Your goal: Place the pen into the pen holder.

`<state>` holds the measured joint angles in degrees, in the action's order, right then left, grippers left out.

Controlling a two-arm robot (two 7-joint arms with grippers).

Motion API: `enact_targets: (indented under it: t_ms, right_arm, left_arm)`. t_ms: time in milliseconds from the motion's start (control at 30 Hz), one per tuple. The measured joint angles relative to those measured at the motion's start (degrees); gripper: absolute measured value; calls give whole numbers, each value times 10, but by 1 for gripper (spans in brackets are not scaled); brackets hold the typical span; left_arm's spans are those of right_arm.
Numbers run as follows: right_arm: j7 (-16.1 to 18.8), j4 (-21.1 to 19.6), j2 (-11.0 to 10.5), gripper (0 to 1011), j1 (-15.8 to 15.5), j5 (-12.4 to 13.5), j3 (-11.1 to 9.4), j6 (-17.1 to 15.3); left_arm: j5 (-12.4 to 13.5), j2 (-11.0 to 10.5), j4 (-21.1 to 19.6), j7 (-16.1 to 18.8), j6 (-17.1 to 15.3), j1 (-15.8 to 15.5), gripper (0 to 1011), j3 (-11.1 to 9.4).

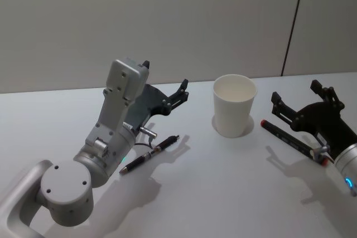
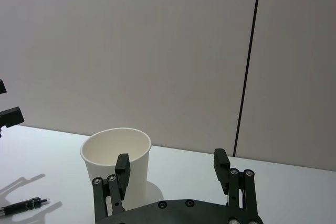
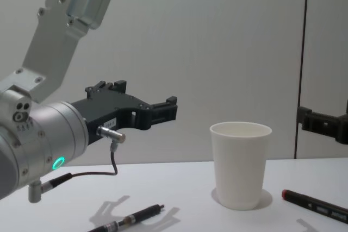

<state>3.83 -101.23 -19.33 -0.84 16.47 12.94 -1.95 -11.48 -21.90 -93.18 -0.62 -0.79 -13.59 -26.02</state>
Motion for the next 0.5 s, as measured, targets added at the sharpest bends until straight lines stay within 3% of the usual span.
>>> enact_targets:
  t_ms: [500]
  right_arm:
    - [0,0,0,1001,0,0,0,0]
  left_arm:
    - [0,0,0,0,0,0,1001,0]
